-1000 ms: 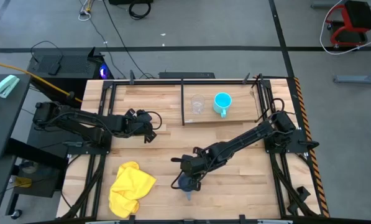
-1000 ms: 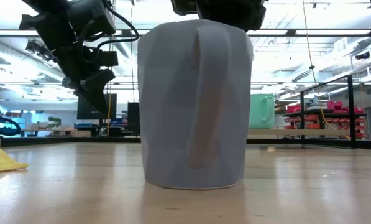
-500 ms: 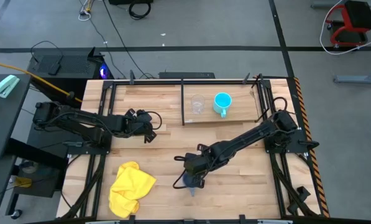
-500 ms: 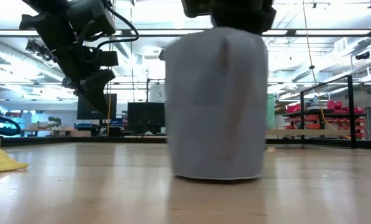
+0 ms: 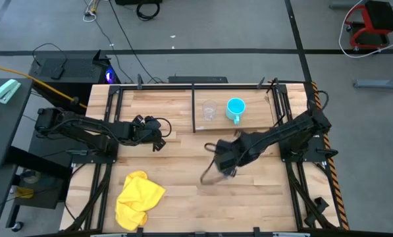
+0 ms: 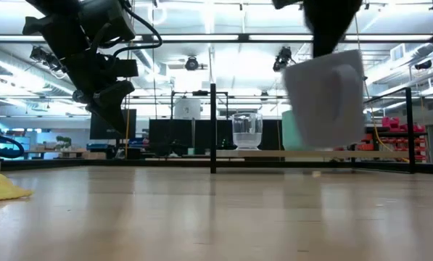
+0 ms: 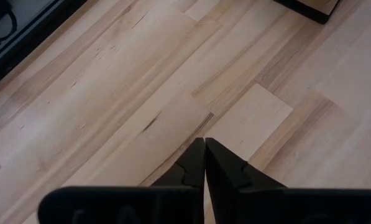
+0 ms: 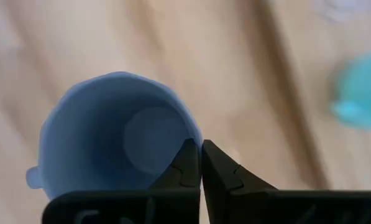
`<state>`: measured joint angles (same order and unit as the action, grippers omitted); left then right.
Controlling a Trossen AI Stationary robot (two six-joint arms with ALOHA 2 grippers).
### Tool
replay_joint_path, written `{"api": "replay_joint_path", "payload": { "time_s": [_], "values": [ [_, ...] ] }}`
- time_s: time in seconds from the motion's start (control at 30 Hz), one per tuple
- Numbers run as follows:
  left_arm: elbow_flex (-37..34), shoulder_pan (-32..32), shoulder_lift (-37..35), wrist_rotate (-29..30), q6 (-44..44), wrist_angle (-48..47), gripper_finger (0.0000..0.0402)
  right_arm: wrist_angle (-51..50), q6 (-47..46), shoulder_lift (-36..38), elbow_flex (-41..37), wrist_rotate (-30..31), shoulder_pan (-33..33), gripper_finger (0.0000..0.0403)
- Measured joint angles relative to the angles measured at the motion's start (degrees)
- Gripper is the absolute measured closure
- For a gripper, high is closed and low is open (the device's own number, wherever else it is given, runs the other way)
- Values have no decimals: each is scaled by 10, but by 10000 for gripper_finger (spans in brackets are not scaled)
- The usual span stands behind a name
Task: Stack small to large cups/mugs on shelf
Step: Put the blue mug on the shelf
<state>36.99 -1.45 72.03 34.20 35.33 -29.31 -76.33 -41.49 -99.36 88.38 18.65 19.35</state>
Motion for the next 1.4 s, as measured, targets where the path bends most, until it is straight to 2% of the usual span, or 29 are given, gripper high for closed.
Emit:
{"api": "replay_joint_path", "payload": {
  "time_s": [0.23,0.57,0.73,1.0,1.4],
  "values": [
    [0,0,0,0,0,0,389,-103,-23,81,0,10,-59,400],
    [0,0,0,0,-1,-1,379,-133,-10,220,-5,26,-149,400],
    [0,0,0,0,-1,-1,388,-136,16,274,-42,30,-208,400],
    [0,1,0,0,-51,37,382,-137,121,313,-117,10,-339,400],
    [0,63,0,0,-142,95,391,-57,328,309,-128,-46,-534,400]
  ]
}}
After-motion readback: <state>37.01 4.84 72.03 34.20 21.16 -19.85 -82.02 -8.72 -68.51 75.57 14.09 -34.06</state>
